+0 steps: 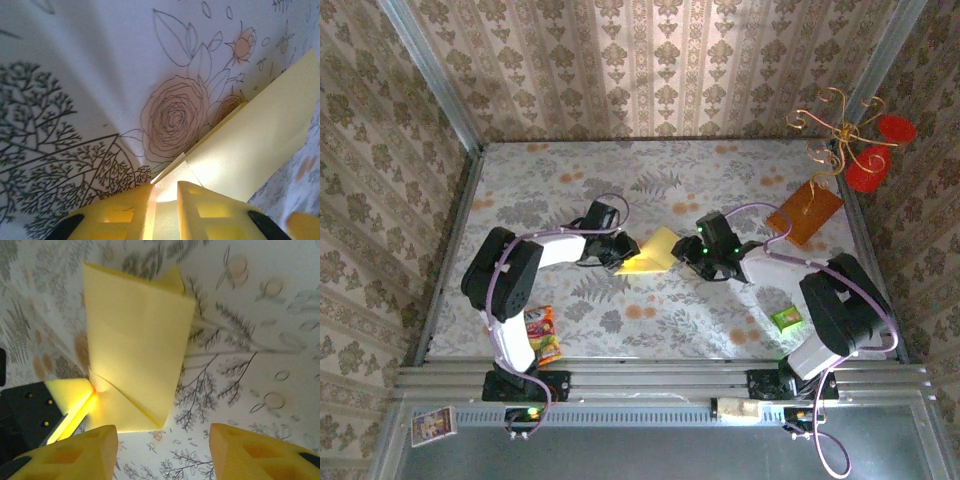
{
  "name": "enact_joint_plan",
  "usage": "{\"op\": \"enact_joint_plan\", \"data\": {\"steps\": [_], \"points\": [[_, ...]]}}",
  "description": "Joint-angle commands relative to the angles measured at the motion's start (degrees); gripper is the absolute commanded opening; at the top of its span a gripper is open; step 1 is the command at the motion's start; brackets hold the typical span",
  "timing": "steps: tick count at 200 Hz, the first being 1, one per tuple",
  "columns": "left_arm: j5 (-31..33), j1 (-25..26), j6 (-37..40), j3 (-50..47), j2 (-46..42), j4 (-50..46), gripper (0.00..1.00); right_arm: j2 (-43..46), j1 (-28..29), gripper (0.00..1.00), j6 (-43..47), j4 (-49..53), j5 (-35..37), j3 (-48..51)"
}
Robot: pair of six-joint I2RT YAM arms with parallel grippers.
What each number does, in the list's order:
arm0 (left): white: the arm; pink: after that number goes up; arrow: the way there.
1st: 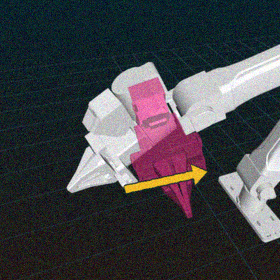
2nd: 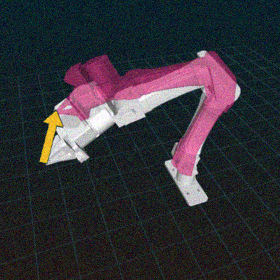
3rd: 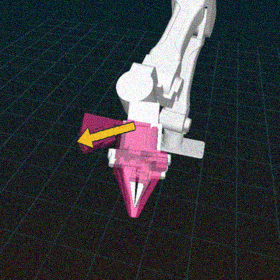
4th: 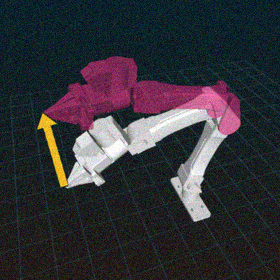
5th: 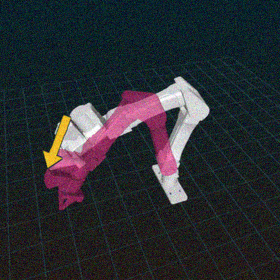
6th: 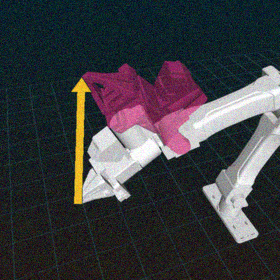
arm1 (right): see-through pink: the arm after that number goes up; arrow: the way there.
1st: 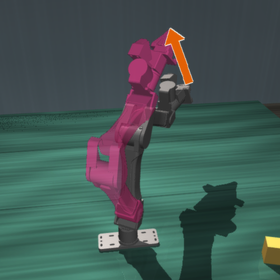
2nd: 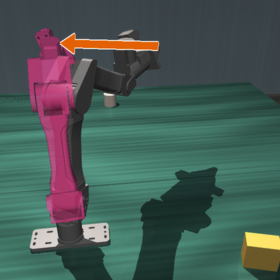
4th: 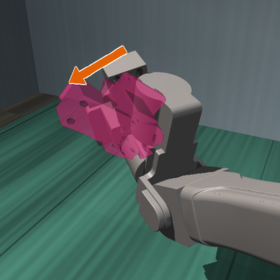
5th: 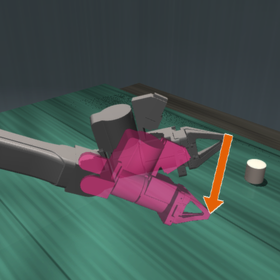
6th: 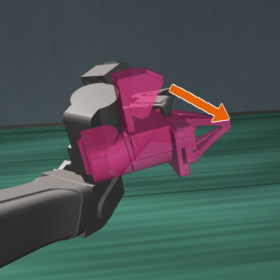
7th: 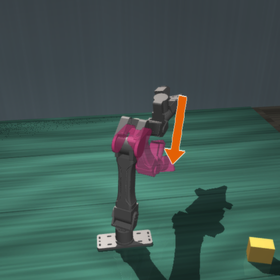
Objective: Fold a paper plane with a square sheet of paper (pick it up from the middle)
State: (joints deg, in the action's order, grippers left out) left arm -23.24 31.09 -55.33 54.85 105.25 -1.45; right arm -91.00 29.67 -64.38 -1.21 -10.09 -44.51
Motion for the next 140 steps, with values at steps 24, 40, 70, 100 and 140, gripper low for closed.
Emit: {"op": "enact_joint_plan", "data": {"steps": [24, 40, 70, 100, 140], "points": [[-1.45, -1.49, -8.23, -3.98, 0.78, 2.51, 0.20, -4.57, 2.44, 0.47, -6.47, -8.36, -3.24, 0.04], [-2.44, -2.23, -8.87, -4.23, 1.40, 3.20, 0.20, -5.34, 2.50, 0.43, -6.73, -9.99, -4.05, 0.05], [-3.12, -3.09, -9.44, -4.41, 2.11, 3.92, 0.20, -6.77, 2.54, 0.42, -7.39, -11.36, -4.74, -0.20], [-3.13, -3.32, -9.27, -4.22, 2.06, 3.56, 0.20, -7.86, 2.50, 0.42, -8.55, -12.21, -4.77, 0.19], [-3.75, -3.28, -9.18, -4.42, 2.27, 4.09, 0.20, -10.26, 2.50, 0.41, -9.78, -14.96, -6.35, 0.07]]}}
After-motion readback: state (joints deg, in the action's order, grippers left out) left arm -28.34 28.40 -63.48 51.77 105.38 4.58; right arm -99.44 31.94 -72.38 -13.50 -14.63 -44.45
